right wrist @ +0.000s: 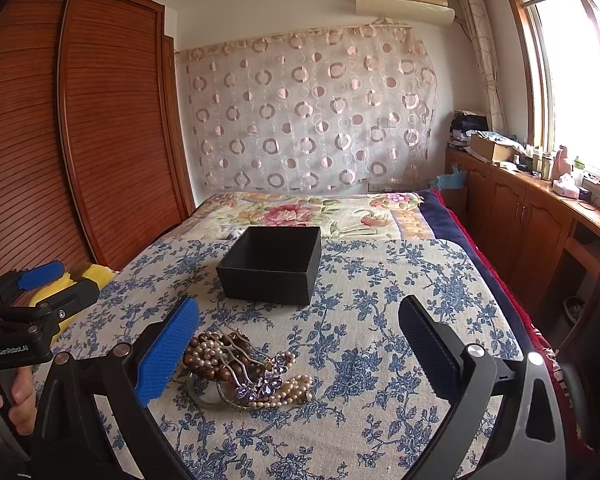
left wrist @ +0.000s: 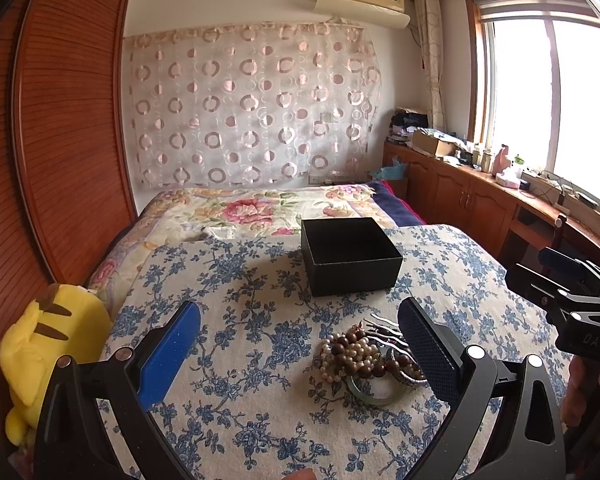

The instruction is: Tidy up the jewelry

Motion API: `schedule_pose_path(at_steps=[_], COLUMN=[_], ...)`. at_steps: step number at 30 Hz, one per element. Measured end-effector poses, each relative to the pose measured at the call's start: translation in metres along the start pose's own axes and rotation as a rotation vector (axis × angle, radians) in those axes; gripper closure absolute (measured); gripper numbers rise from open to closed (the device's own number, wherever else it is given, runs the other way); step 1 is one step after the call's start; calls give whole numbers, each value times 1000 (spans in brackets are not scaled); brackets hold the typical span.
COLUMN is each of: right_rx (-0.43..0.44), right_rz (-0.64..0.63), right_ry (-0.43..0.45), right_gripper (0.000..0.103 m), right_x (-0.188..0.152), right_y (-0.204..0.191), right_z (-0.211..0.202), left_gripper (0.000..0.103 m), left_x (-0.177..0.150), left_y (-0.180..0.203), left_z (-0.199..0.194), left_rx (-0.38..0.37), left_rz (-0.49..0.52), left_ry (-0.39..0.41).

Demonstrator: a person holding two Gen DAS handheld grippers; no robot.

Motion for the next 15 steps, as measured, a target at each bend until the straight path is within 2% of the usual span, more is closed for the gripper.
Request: schedule_pose_path(at_steps=[15], right_rx=[1], right_rz=[2], right_ry=[-1], right_gripper=[2], right_x=[0], right_y=[0], right_z=[0], left_gripper=[7], left_x=[-1], left_y=[-1], left_z=[0], left_rx=[-1], left_rz=[-1], left_ry=[-4])
Point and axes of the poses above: each gripper's, at about its wrist camera, not at the fingertips, and z roughly the way its jaws point, y to its right, x to its top, the point moved 10 cm from there along z, roughly the way its jaws point, and after that the axes turned 14 degrees about -z, right-handed, at the moved point
